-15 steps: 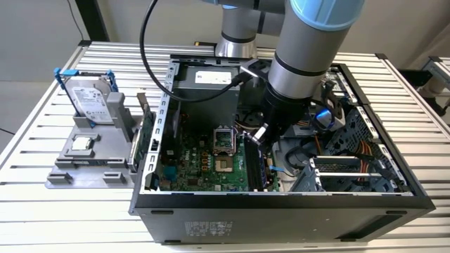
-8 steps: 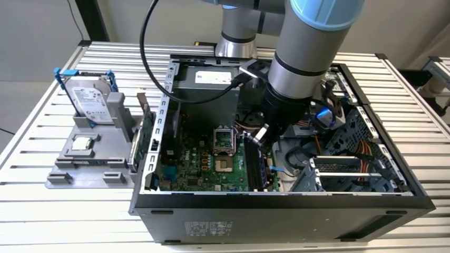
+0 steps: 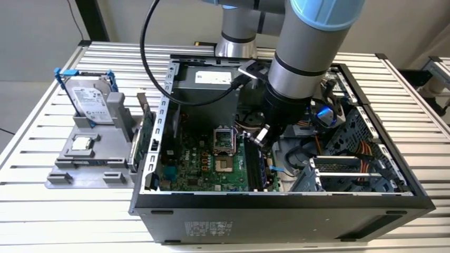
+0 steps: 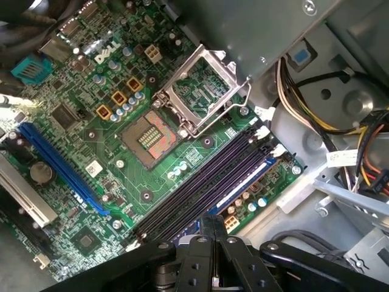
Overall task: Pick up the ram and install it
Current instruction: 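Press down the ram until it locks into place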
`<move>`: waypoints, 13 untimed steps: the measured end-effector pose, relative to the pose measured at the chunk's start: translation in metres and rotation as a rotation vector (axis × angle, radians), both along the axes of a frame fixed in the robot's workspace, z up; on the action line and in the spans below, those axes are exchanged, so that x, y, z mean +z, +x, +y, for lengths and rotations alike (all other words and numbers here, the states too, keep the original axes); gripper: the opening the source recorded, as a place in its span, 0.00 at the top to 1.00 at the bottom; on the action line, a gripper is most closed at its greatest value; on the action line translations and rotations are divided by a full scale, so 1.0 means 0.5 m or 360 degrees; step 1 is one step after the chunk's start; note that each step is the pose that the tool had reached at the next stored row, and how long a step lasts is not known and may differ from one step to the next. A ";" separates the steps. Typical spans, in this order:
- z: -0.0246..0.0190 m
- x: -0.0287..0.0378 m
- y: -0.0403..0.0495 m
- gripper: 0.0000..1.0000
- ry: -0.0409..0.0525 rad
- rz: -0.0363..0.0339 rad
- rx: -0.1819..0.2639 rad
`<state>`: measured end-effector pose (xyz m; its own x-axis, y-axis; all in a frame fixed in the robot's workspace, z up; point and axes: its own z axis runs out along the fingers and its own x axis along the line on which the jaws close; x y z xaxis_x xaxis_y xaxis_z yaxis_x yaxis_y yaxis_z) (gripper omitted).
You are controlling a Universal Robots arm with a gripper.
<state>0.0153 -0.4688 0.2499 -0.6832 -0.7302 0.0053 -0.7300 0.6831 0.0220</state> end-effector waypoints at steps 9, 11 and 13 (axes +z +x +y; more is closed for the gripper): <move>0.0027 0.000 0.000 1.00 0.0000 0.0001 0.0140; 0.0044 0.000 0.000 1.00 0.0000 0.0001 0.0166; 0.0058 0.000 0.000 1.00 0.0000 0.0002 0.0193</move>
